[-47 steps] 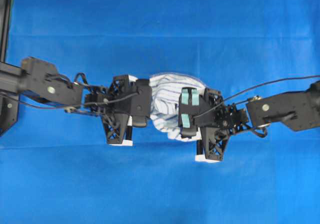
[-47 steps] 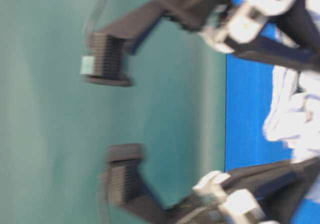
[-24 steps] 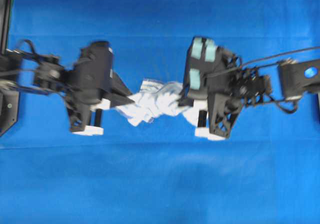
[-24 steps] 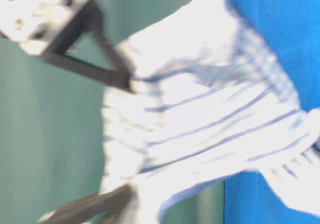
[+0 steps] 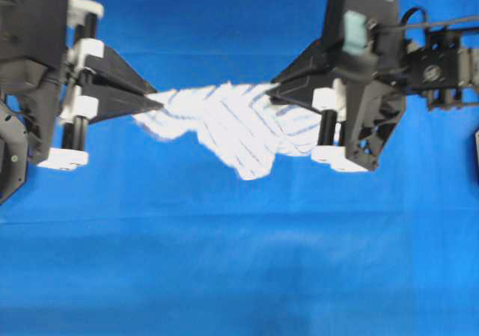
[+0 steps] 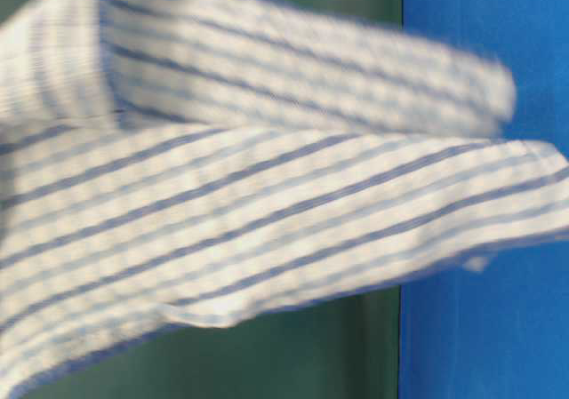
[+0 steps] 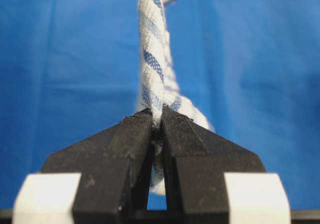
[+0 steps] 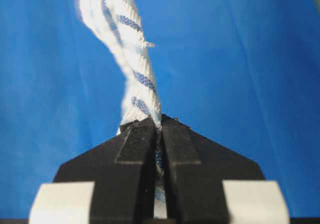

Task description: Lift the towel with both arms.

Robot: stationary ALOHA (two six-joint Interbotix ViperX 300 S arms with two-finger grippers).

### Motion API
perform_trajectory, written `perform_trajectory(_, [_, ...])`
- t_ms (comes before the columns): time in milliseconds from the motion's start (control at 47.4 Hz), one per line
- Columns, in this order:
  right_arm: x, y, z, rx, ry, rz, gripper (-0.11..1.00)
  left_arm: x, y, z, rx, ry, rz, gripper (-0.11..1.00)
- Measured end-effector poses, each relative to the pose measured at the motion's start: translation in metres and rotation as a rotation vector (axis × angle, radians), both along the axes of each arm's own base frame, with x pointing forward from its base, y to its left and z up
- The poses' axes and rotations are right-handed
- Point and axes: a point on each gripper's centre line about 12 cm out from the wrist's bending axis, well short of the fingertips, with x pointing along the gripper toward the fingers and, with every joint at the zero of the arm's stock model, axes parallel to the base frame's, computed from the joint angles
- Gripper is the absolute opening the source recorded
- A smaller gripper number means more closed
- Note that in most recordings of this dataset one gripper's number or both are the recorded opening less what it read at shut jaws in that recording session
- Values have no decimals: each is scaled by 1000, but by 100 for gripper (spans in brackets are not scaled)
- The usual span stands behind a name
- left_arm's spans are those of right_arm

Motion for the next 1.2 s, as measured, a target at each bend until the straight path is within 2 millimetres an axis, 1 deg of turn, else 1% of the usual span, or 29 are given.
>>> perform_trajectory(232, [-4, -2, 27, -12, -30, -4, 2, -5, 0, 27, 3, -20, 0, 1])
perform_trajectory(337, [-4, -2, 33, -13, -43, -4, 2, -5, 1, 32, 3, -25, 1, 1])
perform_trajectory(590, [-5, -2, 33, -14, -40, -4, 2, -4, 1, 33, 7, -26, 0, 1])
perform_trajectory(801, [-5, -2, 33, -23, -39, 1, 2, -4, 1, 33, 48, -35, -18, 2])
perform_trajectory(864, [-5, -2, 33, -33, -37, 8, 2, -4, 1, 34, 51, -38, -19, 4])
perform_trajectory(885, [-5, -2, 33, -35, -36, 10, 3, -4, 1, 35, 52, -42, -18, 7])
perform_trajectory(949, [-5, -2, 34, -40, -38, 13, 4, -4, 1, 36, 51, -52, -18, 21])
perform_trajectory(991, [-5, -2, 33, -45, -34, 17, 15, -4, 1, 37, 48, -61, -16, 35])
perform_trajectory(1054, [-5, -2, 33, -47, -34, 18, 34, -4, 1, 39, 45, -76, -14, 55])
perform_trajectory(1117, [-5, -2, 33, -50, -33, 19, 52, -5, 1, 41, 42, -91, -12, 73])
perform_trajectory(1159, [-5, -3, 33, -56, -32, 17, 63, -7, 1, 43, 44, -100, -13, 83])
perform_trajectory(1202, [-5, -4, 34, -62, -35, 14, 68, -9, 1, 44, 44, -105, -12, 90])
